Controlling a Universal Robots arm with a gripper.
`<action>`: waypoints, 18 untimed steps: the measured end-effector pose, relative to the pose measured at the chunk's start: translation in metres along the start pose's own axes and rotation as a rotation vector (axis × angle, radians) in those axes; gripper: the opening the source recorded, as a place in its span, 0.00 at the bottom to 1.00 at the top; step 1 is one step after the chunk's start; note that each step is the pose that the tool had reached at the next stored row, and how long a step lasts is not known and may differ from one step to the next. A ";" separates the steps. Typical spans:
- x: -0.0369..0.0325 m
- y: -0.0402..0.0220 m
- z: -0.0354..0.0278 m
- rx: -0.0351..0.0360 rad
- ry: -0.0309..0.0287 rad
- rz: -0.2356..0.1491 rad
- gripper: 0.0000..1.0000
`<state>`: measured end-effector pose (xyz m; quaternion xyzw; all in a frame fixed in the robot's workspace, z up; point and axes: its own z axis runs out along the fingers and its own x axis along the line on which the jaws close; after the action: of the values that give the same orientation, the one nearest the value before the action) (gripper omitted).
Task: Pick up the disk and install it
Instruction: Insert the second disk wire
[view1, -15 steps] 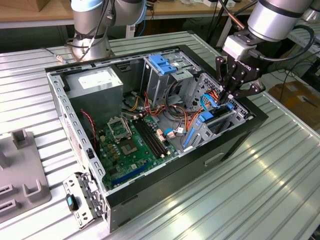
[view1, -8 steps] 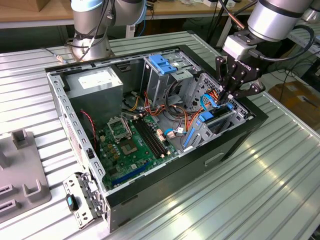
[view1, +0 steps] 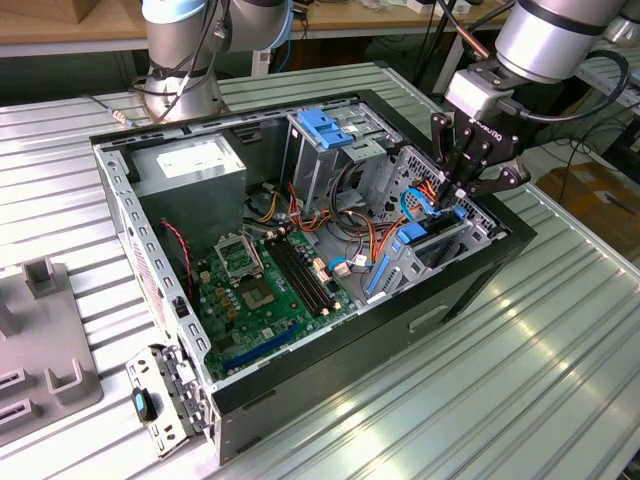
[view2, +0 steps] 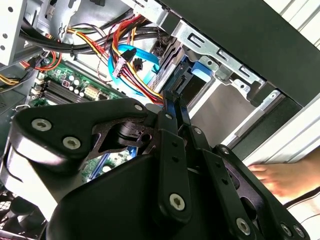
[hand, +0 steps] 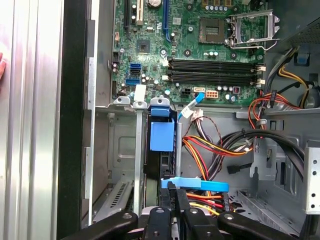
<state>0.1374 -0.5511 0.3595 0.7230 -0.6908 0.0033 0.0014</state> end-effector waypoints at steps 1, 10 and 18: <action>0.0000 0.0000 0.0000 -0.0008 0.0000 0.000 0.16; 0.0000 0.0000 0.0000 -0.0081 -0.0003 0.000 0.16; 0.0000 0.0000 0.0000 -0.0139 -0.0006 0.000 0.16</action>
<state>0.1374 -0.5511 0.3596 0.7230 -0.6908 -0.0017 0.0062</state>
